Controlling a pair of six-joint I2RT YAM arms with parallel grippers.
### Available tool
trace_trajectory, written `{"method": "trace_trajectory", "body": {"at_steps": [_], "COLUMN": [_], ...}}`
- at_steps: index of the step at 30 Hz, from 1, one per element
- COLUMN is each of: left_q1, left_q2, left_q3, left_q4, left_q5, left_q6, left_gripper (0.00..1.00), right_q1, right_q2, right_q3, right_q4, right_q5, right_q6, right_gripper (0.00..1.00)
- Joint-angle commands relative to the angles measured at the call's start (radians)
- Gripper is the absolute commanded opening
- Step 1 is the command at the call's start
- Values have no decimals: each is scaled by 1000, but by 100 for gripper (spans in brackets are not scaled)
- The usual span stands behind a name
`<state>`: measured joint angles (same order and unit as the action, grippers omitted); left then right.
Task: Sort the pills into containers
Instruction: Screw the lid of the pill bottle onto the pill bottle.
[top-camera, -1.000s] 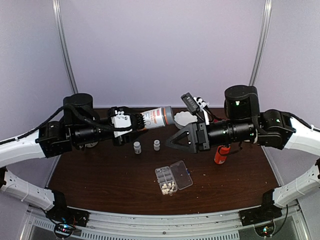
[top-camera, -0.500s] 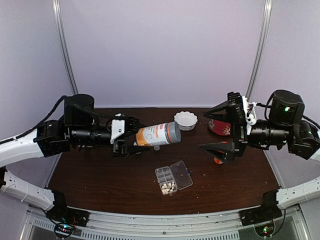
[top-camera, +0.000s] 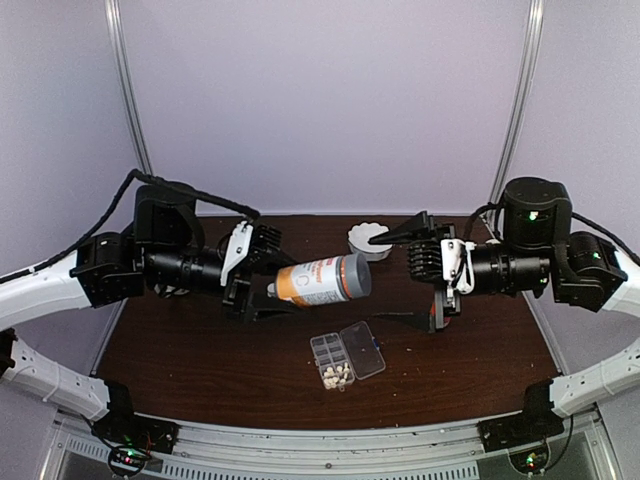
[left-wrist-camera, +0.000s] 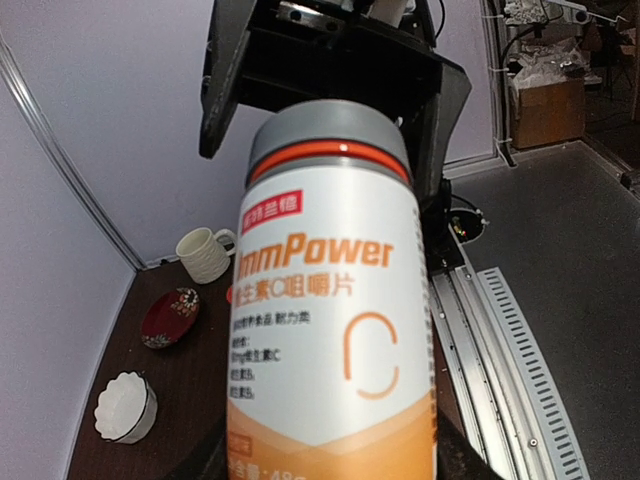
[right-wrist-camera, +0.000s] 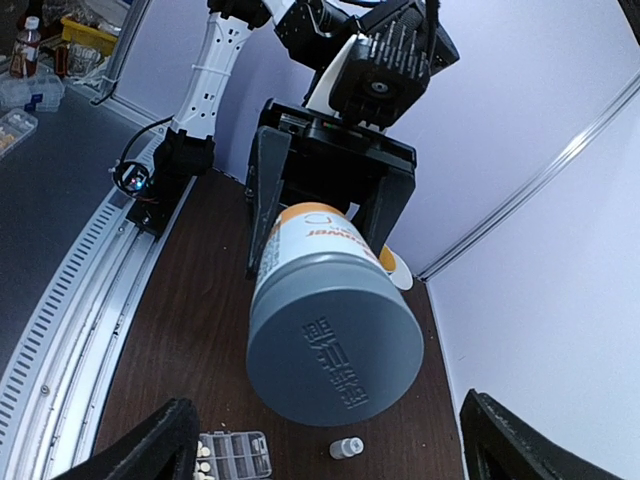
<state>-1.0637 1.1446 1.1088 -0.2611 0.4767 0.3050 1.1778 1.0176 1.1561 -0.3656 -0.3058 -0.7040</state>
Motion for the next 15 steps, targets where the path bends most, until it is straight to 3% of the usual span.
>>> {"method": "trace_trajectory", "body": {"at_steps": [1,15], "left_q1": [-2,-2], "left_q2": [6,20], "left_q3": [37,36], "left_q4": [27,19], "left_q5": [32,40], "left_q6": [-22,-30], "left_gripper": [0,0], "right_q1": [8,12], "right_q2": [24,60], "right_q3": [44,55], "right_q4": [2,42], "right_q5": [-9,-44], "right_q6": [-44,-24], "right_gripper": [88,64]}}
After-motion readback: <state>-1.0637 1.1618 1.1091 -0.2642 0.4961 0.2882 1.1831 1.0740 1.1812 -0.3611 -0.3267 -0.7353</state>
